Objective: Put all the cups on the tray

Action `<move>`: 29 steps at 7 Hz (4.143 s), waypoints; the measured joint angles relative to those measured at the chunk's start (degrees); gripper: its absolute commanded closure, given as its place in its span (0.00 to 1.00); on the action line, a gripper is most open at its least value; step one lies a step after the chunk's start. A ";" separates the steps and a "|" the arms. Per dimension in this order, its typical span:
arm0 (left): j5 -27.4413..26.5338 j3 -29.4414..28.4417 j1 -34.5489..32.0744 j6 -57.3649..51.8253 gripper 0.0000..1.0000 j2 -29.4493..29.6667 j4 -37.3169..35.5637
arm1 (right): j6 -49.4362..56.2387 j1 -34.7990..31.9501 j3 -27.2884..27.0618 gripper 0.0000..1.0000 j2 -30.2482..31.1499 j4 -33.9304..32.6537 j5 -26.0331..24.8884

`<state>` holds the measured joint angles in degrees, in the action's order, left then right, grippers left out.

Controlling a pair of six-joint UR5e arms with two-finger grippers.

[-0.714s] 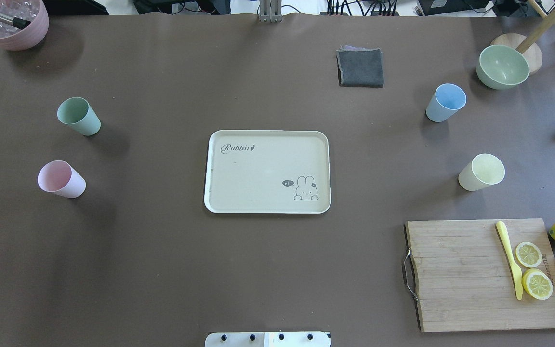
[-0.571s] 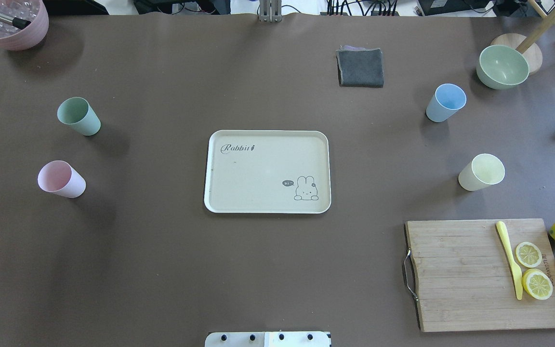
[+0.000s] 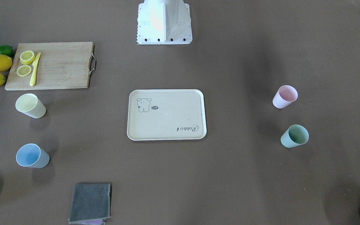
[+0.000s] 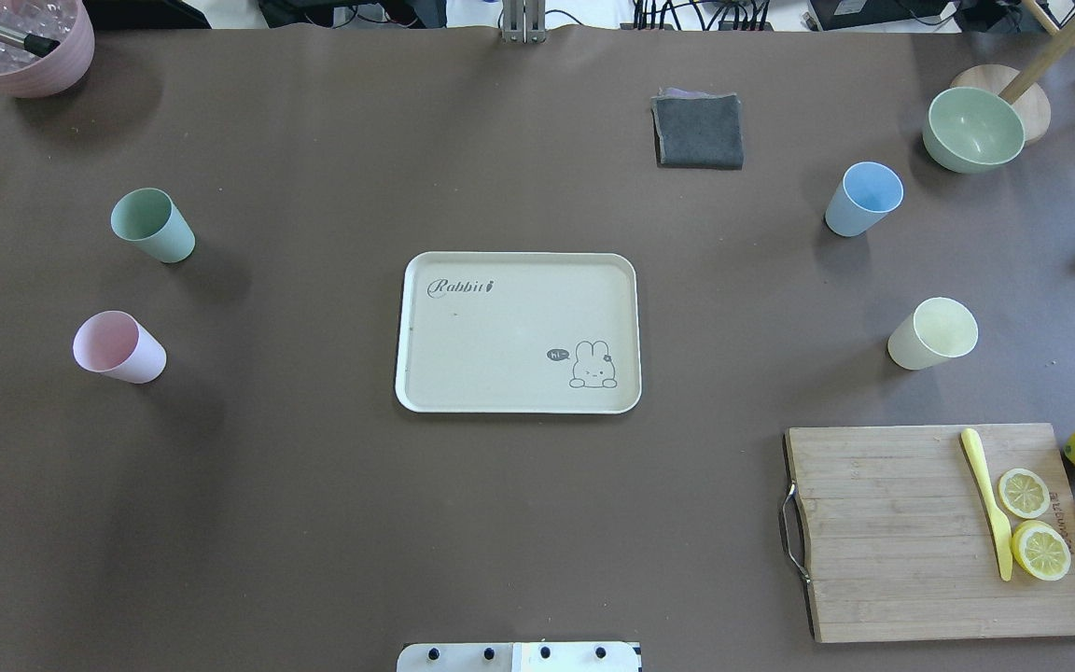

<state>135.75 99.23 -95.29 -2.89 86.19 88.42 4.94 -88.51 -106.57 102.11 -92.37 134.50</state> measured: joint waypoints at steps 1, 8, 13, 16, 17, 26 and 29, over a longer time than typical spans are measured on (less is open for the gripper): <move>-0.49 0.57 0.00 0.14 0.02 0.43 0.02 | -0.01 0.00 -0.15 0.00 -0.11 0.00 -0.02; -0.79 -0.18 -0.07 1.34 0.02 3.43 13.47 | -2.20 -0.46 -0.77 0.00 -2.10 14.72 -0.19; -0.78 -3.31 8.09 5.58 0.02 7.54 24.02 | -23.30 9.08 2.12 0.00 -15.34 15.86 -0.46; -1.00 -7.68 16.66 18.60 0.02 12.94 24.31 | -33.93 17.10 3.72 0.00 -21.07 15.97 -4.49; -1.01 -10.41 19.93 23.78 0.03 15.75 25.44 | -35.69 19.05 4.16 0.00 -22.09 15.94 -5.92; -9.96 -22.63 35.39 36.99 0.95 21.48 38.33 | -36.84 21.18 5.06 0.00 -22.99 15.97 -8.35; -9.88 -21.65 36.35 37.59 1.00 21.72 38.73 | -36.84 21.18 4.98 0.00 -22.72 16.00 -8.38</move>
<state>125.87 77.58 -58.94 34.69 107.91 127.15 -31.90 -67.33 -101.60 79.39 -76.38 126.12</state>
